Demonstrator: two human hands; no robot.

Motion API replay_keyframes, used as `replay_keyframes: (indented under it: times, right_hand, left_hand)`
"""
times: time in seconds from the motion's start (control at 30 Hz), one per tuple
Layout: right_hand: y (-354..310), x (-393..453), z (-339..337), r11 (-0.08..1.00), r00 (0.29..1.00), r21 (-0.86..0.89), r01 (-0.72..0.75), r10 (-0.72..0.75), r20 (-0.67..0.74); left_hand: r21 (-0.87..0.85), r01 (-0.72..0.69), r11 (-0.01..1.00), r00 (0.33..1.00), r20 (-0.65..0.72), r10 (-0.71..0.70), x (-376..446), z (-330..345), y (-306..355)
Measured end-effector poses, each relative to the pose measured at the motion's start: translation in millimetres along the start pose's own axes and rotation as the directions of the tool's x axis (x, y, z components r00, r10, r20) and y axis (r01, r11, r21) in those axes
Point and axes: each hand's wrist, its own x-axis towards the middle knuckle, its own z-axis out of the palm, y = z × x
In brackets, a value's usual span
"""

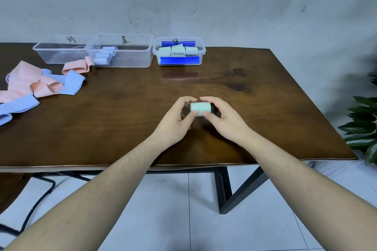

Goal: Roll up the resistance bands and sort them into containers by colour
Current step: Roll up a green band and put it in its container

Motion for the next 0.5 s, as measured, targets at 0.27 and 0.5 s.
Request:
replay_keyframes:
  times: [0.27, 0.5]
  right_hand:
    - [-31, 9, 16, 0.908, 0.982, 0.405, -0.109, 0.160, -0.095]
    - [-58, 29, 30, 0.880, 0.944, 0.456, -0.133, 0.253, -0.214]
  left_hand:
    - [-0.397, 0.256, 0.882, 0.962, 0.013, -0.273, -3, -14, 15]
    - [-0.655, 0.395, 0.645, 0.897, 0.123, -0.424, 9, -27, 27]
